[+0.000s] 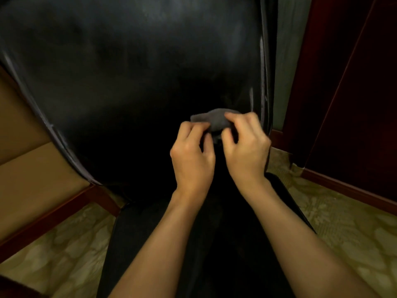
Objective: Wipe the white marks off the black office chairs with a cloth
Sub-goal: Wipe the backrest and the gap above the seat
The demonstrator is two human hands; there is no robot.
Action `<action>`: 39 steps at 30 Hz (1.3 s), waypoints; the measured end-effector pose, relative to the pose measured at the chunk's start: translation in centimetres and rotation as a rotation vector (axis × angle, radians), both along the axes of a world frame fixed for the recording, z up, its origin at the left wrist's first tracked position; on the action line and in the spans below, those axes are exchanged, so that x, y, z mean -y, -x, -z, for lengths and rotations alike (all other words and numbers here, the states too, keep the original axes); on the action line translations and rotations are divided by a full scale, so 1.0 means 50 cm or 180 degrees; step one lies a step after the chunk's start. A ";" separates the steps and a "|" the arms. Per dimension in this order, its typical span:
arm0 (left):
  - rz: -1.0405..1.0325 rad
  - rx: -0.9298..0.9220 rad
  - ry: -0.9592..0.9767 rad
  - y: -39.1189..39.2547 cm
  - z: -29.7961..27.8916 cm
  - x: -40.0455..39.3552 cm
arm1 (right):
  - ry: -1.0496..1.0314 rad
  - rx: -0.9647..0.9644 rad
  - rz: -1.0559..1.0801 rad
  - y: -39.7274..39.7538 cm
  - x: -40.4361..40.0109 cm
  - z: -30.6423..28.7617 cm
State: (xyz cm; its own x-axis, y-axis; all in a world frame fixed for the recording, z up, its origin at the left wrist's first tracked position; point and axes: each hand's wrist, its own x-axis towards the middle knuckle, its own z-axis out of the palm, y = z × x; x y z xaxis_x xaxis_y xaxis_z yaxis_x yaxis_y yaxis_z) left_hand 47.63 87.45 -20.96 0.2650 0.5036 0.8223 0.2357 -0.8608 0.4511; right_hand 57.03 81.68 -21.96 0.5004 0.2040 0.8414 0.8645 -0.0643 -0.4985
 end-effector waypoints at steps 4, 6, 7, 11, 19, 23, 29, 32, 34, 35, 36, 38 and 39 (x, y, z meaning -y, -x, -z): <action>-0.0186 -0.0850 0.0278 0.012 0.096 -0.017 | 0.0929 0.0064 -0.0014 0.001 -0.014 0.111; -0.0348 -0.1395 0.0633 0.024 0.143 -0.006 | 0.1771 -0.0306 -0.0050 0.009 -0.006 0.163; -0.0387 -0.1561 0.0816 0.030 0.159 0.001 | 0.2201 -0.0538 -0.0095 0.016 0.001 0.182; -0.0246 -0.1230 0.0605 0.047 0.122 0.018 | 0.1722 -0.0464 -0.0139 0.025 0.029 0.140; -0.0004 0.0065 -0.0386 -0.045 -0.131 0.002 | 0.0397 0.0525 0.0284 -0.057 0.024 -0.172; -0.0035 -0.0314 -0.0225 -0.062 -0.074 -0.017 | 0.0768 0.0450 0.0355 -0.064 -0.001 -0.089; 0.0005 -0.1267 0.0140 -0.007 0.062 0.015 | 0.1655 -0.0062 0.0100 -0.027 0.041 0.078; 0.0086 -0.1096 0.0065 -0.004 0.030 0.030 | 0.1494 -0.0160 -0.0016 -0.029 0.063 0.036; 0.0150 -0.0617 -0.0200 -0.026 -0.039 0.040 | 0.0823 0.0054 0.0113 -0.044 0.069 -0.048; 0.0146 -0.0365 -0.0347 -0.042 -0.079 0.041 | 0.0522 0.0157 0.0182 -0.056 0.067 -0.095; 0.0137 -0.0166 -0.0453 -0.058 -0.115 0.038 | 0.0338 0.0198 0.0215 -0.067 0.064 -0.137; 0.0090 -0.0020 -0.0486 -0.087 -0.161 0.023 | 0.0376 0.0199 0.0280 -0.087 0.049 -0.181; 0.0078 -0.0076 -0.0436 -0.096 -0.163 0.015 | 0.0508 0.0214 0.0338 -0.093 0.039 -0.179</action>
State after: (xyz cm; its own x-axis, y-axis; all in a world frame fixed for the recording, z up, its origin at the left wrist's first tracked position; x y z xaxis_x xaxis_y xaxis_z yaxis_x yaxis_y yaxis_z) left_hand 52.44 86.71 -12.82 0.2962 0.3800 0.8763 0.2231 -0.9196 0.3234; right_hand 61.67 79.71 -13.03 0.4699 0.2864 0.8350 0.8797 -0.2304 -0.4160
